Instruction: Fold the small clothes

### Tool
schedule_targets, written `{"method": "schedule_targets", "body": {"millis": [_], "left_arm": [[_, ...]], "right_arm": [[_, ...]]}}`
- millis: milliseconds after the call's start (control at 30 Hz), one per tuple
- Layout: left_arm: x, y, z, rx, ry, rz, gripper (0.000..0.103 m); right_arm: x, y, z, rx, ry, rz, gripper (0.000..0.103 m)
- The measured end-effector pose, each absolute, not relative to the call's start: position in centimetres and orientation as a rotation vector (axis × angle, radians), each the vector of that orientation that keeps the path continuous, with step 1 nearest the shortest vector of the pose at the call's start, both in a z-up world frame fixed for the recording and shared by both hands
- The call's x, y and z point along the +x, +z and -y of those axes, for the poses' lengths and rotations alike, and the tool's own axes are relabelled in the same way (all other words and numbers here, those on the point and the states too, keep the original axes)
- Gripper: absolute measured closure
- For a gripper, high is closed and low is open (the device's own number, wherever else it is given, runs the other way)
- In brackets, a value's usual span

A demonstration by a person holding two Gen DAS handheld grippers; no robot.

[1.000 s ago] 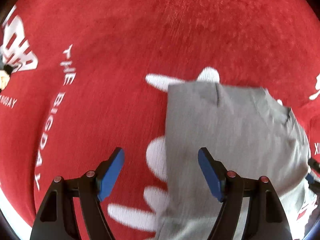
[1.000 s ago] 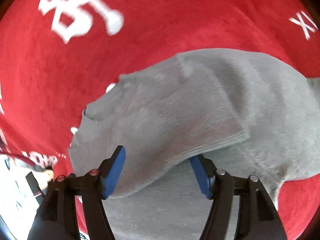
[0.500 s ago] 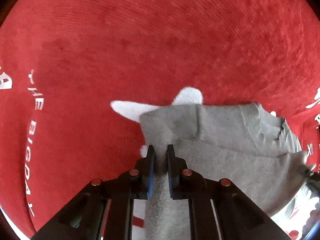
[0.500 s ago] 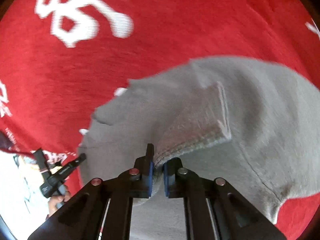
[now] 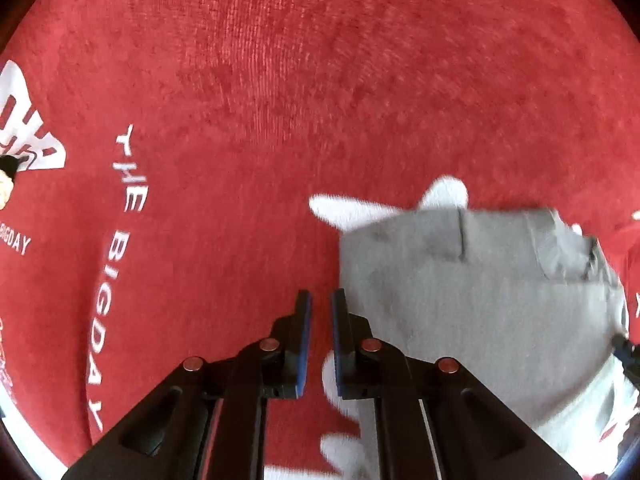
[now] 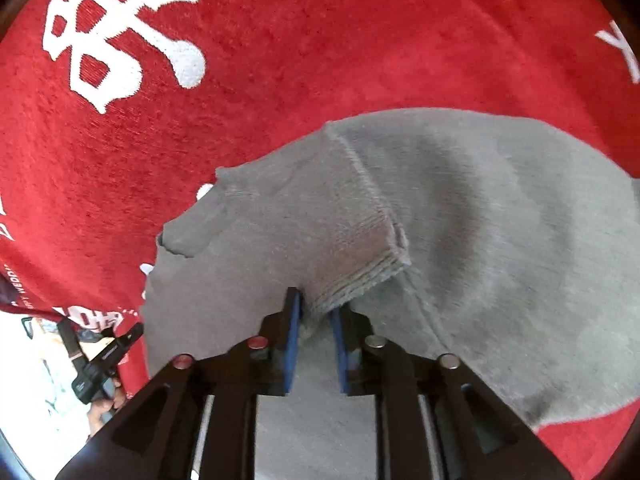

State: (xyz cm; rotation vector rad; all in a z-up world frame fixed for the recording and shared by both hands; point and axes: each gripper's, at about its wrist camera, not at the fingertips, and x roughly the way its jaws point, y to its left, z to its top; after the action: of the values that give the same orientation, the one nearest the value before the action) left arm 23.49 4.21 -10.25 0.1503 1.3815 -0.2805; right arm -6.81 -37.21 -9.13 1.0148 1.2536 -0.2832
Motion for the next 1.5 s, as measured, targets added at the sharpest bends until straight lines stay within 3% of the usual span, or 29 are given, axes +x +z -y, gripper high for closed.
{"method": "schedule_targets", "body": {"millis": [100, 133, 700, 800, 1067, 1100, 1133, 1167, 1500], "left_arm": [[21.1, -9.0, -4.4, 0.163, -0.297, -1.399, 0.092], [20.3, -8.6, -4.1, 0.169, -0.303, -1.400, 0.092], [8.8, -7.5, 7.0, 0.257, -0.539, -1.502, 0.092], [7.4, -7.8, 8.6, 0.264, -0.563, -1.516, 0.092], [4.4, -8.0, 13.1, 0.311, -0.632, -1.531, 0.091], [4.1, -8.1, 13.7, 0.317, -0.640, -1.532, 0.065], [3.9, -8.0, 14.4, 0.320, -0.642, -1.531, 0.011], [3.7, -7.8, 14.9, 0.321, -0.625, -1.523, 0.000], [2.1, -8.0, 20.5, 0.414, -0.640, -1.491, 0.001]], "right_arm": [[-7.6, -8.1, 37.1, 0.965, -0.321, -1.277, 0.053], [-7.9, -7.9, 37.1, 0.959, -0.330, -1.283, 0.052], [-15.4, -7.1, 35.7, 1.060, -0.315, -1.337, 0.052], [-16.1, -7.0, 35.7, 1.071, -0.300, -1.329, 0.046], [-18.3, -6.9, 36.0, 1.086, -0.276, -1.314, 0.045], [-18.5, -6.8, 36.1, 1.089, -0.274, -1.311, 0.045], [-18.7, -6.8, 36.2, 1.091, -0.273, -1.309, 0.045], [-18.8, -6.7, 36.4, 1.091, -0.273, -1.307, 0.045], [-21.7, -6.6, 39.3, 1.117, -0.337, -1.274, 0.041]]}}
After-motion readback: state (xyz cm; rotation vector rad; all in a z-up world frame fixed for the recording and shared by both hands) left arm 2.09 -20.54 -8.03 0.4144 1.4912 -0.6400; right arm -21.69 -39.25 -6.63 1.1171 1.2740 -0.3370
